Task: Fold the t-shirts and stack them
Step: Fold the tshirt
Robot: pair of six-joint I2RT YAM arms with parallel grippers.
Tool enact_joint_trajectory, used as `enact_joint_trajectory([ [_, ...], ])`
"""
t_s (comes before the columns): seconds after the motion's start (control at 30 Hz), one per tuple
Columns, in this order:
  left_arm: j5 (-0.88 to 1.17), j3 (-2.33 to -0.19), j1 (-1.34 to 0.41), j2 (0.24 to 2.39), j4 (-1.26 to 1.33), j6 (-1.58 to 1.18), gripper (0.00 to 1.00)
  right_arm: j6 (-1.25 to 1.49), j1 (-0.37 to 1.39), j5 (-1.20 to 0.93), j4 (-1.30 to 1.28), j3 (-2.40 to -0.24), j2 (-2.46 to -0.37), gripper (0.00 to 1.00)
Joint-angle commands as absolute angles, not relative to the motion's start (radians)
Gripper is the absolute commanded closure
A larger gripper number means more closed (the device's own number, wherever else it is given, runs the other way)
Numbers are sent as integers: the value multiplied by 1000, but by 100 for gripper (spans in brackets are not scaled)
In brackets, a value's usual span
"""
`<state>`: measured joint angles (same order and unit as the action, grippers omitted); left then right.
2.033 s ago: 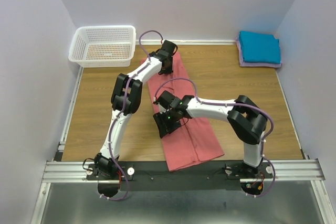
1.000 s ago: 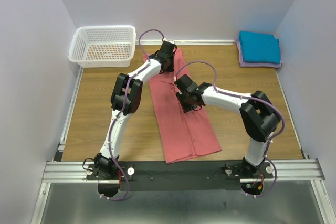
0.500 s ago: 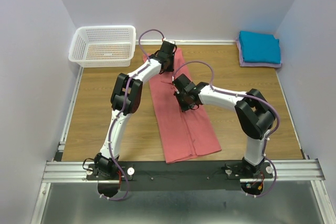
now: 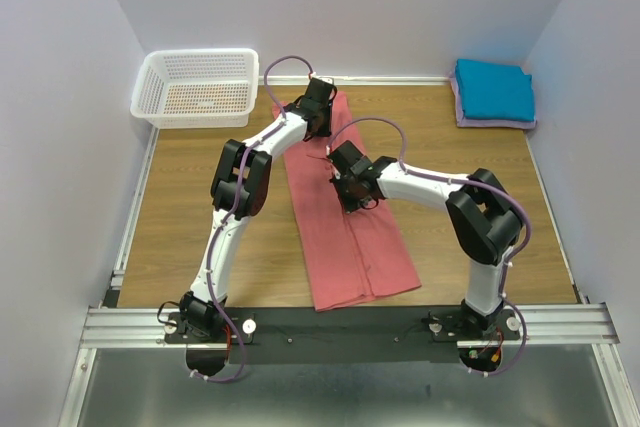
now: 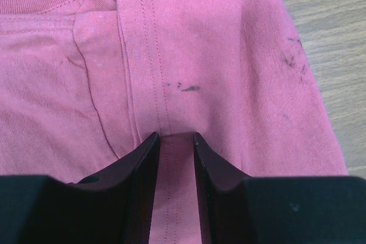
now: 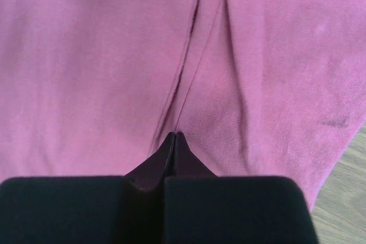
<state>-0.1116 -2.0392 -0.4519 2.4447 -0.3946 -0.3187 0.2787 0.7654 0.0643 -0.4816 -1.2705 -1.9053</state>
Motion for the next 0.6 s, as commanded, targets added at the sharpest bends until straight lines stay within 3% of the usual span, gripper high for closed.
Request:
enact_joint_trajectory([
  [0.0, -90, -2029, -448, 2508, -454, -331, 61, 268, 769, -23, -476, -1259, -1856, 99],
  [0.37, -92, -2037, -446, 2513, -462, -344, 61, 275, 769, -138, -479, -1249, -1893, 98],
  [0.5, -89, -2037, -446, 2511, -462, -350, 61, 279, 770, -163, -479, -1246, -1918, 93],
  [0.57, -87, -2036, -448, 2511, -460, -348, 61, 282, 770, -160, -479, -1246, -1904, 80],
])
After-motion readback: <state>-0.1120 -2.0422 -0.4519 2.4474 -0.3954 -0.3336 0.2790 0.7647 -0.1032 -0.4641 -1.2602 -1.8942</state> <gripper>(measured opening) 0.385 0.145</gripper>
